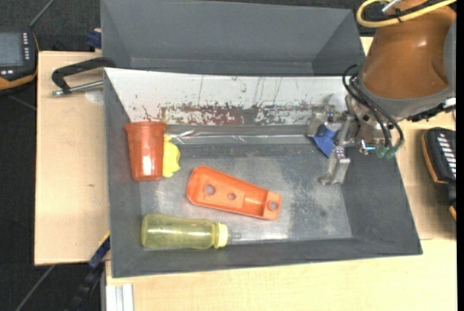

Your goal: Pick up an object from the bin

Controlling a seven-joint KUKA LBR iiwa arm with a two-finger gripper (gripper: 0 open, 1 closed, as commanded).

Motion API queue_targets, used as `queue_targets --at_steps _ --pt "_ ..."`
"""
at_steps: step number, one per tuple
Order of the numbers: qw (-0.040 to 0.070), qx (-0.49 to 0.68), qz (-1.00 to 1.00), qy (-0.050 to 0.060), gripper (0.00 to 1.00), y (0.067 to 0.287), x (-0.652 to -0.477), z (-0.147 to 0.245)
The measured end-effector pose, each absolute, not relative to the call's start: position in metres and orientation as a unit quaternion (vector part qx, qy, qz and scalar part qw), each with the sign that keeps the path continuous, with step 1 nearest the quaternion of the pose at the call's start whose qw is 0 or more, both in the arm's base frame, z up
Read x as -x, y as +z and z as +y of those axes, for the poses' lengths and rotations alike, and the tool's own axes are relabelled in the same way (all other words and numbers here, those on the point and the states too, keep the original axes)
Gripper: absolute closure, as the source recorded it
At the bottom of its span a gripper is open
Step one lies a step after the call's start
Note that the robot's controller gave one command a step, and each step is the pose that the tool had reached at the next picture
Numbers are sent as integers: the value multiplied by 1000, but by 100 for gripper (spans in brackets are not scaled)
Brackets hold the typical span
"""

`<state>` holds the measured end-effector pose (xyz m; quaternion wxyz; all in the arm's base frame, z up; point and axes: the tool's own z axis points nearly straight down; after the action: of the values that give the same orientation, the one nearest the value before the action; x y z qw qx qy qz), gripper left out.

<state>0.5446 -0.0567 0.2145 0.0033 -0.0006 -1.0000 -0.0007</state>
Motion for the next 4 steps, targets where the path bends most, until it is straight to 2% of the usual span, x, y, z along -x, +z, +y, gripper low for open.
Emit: queue_targets --at_steps 1,2,3,4 --pt "-1 0 -1000 0 0 219 -546 -57" --pt "-3 -22 -1000 0 0 170 -540 -20" --pt "1 -71 -997 -2 0 144 -527 -4" --pt "-3 -100 -995 0 0 118 -512 27"
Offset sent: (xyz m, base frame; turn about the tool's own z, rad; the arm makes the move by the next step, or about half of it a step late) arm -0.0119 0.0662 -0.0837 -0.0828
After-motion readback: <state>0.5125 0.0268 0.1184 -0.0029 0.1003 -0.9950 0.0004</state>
